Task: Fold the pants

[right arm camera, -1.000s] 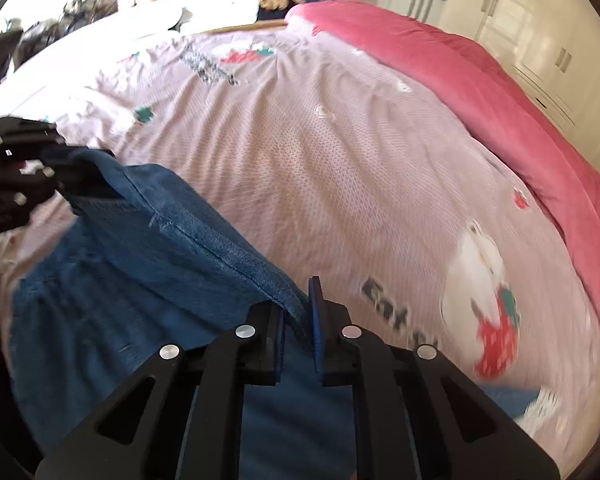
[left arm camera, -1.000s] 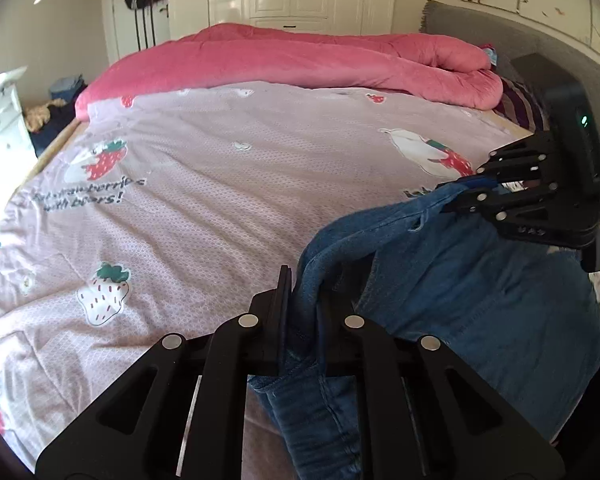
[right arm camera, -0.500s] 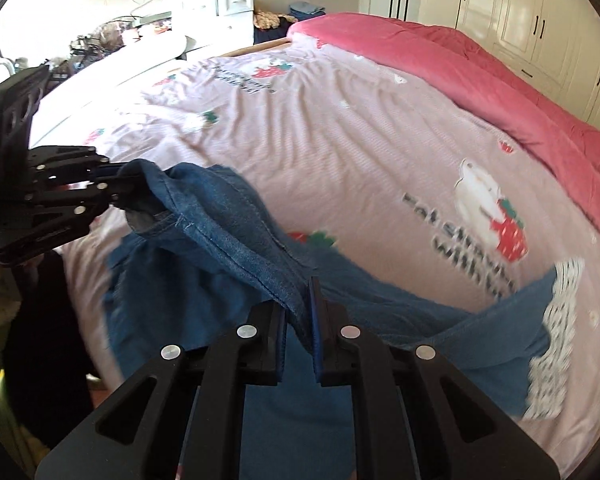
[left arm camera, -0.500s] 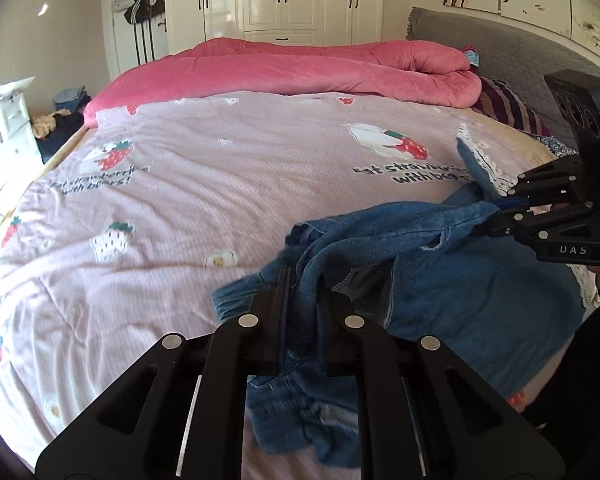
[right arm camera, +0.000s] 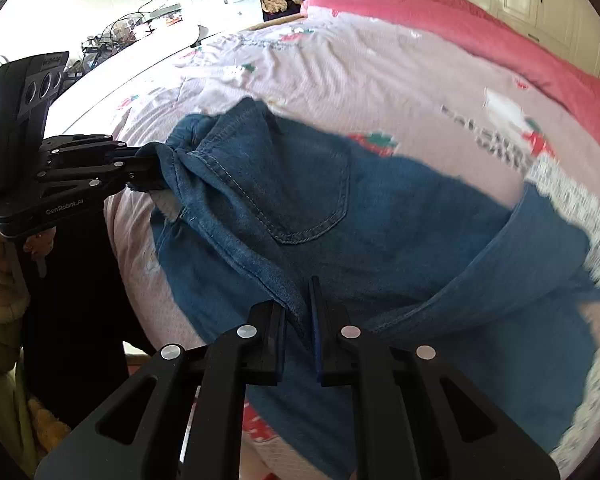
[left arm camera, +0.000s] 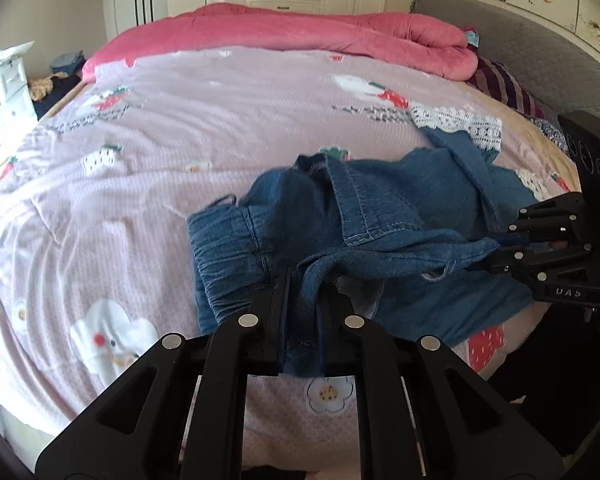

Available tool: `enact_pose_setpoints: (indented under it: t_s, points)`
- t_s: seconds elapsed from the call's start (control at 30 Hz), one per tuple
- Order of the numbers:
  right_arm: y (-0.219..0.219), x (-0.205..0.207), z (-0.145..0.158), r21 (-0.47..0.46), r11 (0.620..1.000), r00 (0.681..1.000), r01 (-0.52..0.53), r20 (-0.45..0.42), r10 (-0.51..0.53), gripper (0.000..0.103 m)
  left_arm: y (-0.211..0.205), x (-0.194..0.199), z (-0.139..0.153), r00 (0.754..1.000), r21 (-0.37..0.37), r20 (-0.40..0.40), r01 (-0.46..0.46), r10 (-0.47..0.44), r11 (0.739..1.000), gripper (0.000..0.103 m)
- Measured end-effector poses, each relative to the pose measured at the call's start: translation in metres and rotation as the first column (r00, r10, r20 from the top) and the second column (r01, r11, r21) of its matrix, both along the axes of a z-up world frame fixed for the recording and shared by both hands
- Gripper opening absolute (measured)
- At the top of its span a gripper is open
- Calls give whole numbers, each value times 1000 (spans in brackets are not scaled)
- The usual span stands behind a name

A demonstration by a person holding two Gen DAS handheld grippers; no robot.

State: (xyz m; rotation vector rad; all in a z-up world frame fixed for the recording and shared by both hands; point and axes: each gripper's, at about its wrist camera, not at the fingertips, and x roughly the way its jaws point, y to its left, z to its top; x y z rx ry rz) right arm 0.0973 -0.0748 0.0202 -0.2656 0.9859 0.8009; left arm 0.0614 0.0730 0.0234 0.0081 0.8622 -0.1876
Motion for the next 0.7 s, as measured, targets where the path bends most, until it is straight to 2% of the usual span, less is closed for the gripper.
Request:
enact_pose_setpoints:
  t_s: [0.13,0.43,0.47,0.53,0.57,0.6,0.7]
  points:
    - [2,-10,-10,10,1000,1000,11,-9,-10,12,-1,-5,-6,1000,1,-31,0,0,1000,4]
    - [-1,-19,-10,38,999,1000,0,2,0,15,0,-18,-6,999,-8,-37,-21,21,1000,5]
    - [-1,-20,-10,41,999,1000,-3,1,3,16,0,-20,-4,999,-7,-32,-21,21,1000,7]
    - [-1,-22,-8,50,999,1000,-12,2,12,20,0,-25,1,1000,-9,-21,-23,23,1000,21]
    - [-1,-24,-7,53,998,1000,-18,1,18,21,0,-27,3,999,-4,-20,-28,28,1000,41]
    - [0,-25,-8,53,998,1000,-23,1,23,24,0,-29,5,999,6,-12,-43,43,999,45]
    - [1,-28,-8,58,998,999,-32,-4,32,30,0,-32,8,999,6,-8,-47,48,999,45]
